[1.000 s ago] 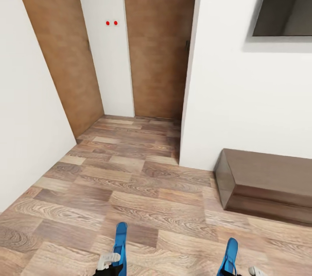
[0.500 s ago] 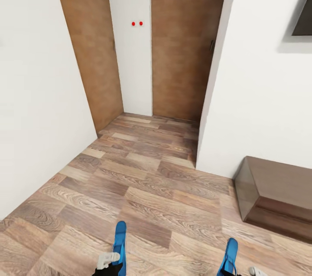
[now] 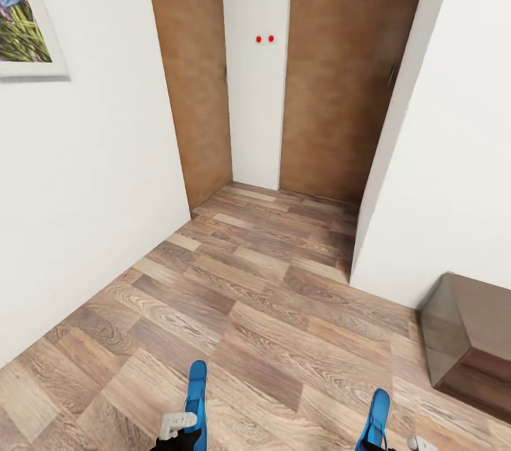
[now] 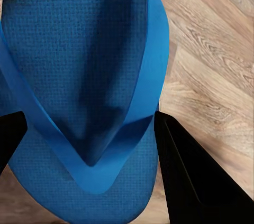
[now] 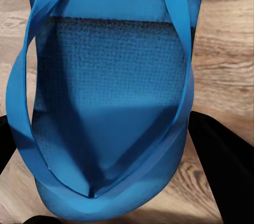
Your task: In the bedroom, move the book from the bed onto either nightstand, and place the two sandals side by side next to the bed.
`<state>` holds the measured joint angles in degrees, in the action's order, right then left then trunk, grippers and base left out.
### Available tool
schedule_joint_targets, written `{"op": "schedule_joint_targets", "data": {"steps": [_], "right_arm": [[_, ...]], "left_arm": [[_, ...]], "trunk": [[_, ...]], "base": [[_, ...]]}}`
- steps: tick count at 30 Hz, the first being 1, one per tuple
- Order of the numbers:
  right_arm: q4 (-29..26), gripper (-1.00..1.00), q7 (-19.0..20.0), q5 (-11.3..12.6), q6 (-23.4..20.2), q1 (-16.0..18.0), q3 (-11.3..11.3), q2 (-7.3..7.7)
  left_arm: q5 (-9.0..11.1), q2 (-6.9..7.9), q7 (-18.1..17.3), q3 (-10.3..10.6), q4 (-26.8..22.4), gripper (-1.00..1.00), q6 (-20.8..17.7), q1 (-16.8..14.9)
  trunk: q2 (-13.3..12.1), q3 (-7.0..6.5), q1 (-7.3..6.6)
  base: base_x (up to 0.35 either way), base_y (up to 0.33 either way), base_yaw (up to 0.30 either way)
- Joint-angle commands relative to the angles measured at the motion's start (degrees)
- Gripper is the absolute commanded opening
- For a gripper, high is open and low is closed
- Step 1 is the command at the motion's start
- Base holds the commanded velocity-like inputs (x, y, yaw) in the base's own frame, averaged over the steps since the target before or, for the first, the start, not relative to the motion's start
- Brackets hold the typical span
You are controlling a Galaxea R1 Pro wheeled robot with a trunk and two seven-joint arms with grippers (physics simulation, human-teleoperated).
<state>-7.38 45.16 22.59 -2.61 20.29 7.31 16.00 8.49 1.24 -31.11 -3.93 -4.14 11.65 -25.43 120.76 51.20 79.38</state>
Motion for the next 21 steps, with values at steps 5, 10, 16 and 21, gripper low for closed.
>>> {"op": "schedule_joint_targets", "data": {"steps": [5,10,16,21], "right_arm": [[0.0,-1.00,0.3,-0.1,-0.3,0.0,0.5,0.00],[0.0,-1.00,0.3,-0.1,-0.3,0.0,0.5,0.00],[0.0,-1.00,0.3,-0.1,-0.3,0.0,0.5,0.00],[0.0,-1.00,0.3,-0.1,-0.2,0.0,0.5,0.00]], "left_arm": [[0.0,-0.01,-0.4,-0.4,0.1,-1.00,0.0,-0.1],[0.0,-0.01,-0.4,-0.4,0.1,-1.00,0.0,-0.1],[0.0,-0.01,-0.3,-0.4,0.1,-1.00,0.0,-0.1],[0.0,-0.01,-0.3,-0.4,0.1,-1.00,0.0,-0.1]], "trunk": [[0.0,0.05,-0.01],[0.0,0.05,-0.01],[0.0,0.05,-0.01],[0.0,0.05,-0.01]], "base": [[0.000,0.000,0.293],[0.000,0.000,0.293],[0.000,0.000,0.293],[0.000,0.000,0.293]]}}
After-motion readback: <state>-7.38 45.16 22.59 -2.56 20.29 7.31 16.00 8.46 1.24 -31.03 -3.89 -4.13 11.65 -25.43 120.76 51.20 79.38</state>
